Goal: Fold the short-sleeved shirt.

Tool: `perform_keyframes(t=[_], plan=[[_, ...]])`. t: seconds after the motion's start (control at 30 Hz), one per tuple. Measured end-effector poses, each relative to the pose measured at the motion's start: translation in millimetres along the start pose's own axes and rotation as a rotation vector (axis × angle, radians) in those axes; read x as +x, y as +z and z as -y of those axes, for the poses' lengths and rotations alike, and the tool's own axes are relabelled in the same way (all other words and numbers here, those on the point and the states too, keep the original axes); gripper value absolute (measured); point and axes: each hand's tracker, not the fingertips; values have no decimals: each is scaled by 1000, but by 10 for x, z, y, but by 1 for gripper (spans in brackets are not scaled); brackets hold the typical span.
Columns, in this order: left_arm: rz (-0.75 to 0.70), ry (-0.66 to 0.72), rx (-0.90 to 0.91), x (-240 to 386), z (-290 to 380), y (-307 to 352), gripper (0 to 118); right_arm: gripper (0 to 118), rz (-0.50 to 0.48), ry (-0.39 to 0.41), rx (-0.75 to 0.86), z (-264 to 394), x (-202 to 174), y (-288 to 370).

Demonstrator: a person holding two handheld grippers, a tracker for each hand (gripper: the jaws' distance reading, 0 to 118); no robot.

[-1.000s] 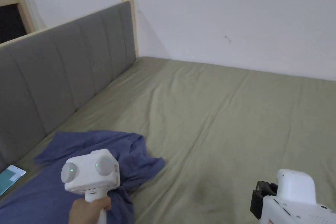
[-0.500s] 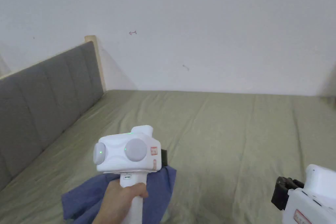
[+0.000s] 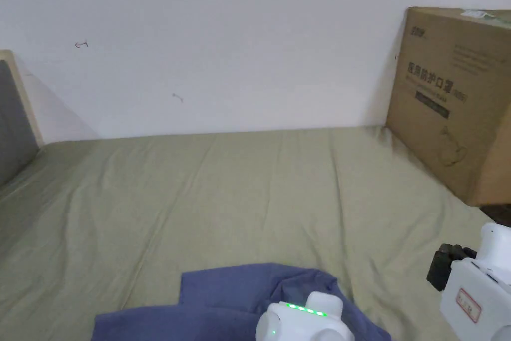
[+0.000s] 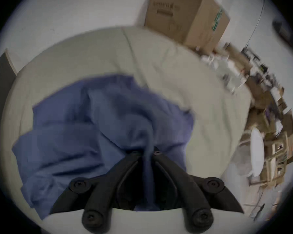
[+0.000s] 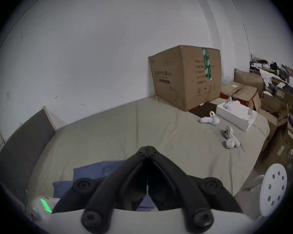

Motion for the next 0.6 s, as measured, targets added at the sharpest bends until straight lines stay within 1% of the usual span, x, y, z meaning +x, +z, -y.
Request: perform_keyframes(t=[0.07, 0.1, 0.13, 0.17, 0.23, 0.27, 0.3, 0.33, 0.37, 0.43, 0.47, 0.5, 0.53, 0.57, 0.6], plan=[[-47, 3, -69, 45, 147, -241, 6, 0, -2, 6, -25, 61, 13, -33], [-62, -11, -61, 63, 207, -303, 10, 0, -12, 7, -42, 88, 6, -73], [-54, -13, -45, 50, 228, -288, 20, 0, -22, 9, -55, 100, 0, -92], [-49, -10, -23, 23, 207, -218, 20, 0, -26, 14, -60, 107, -8, -104], [-15, 10, -40, -57, 96, -103, 32, 0, -26, 27, -64, 114, -59, -138], [8, 35, -53, -107, 66, -62, 58, 0, -27, 29, -68, 111, -77, -154], [38, 59, -47, -207, 5, 59, 87, 0, -39, 27, -74, 107, -100, -170], [51, 86, -14, -285, -29, 166, 98, 0, -52, 26, -76, 108, -131, -177], [38, 105, 20, -362, -55, 284, 102, 0, -60, 28, -75, 113, -167, -183], [12, 150, 83, -569, -95, 529, 103, 0, -73, 40, -80, 138, -259, -202], [16, 178, 118, -680, -84, 646, 102, 0, -86, 49, -89, 155, -307, -219], [20, 203, 150, -802, -52, 766, 89, 0, -101, 55, -101, 176, -356, -233], [7, 232, 174, -932, -4, 863, 63, 0, -118, 59, -112, 206, -403, -246], [-18, 248, 184, -1029, 47, 914, 21, 0, -130, 62, -119, 234, -439, -255], [-78, 253, 176, -1139, 132, 937, 0, 0, -140, 63, -129, 271, -486, -270]])
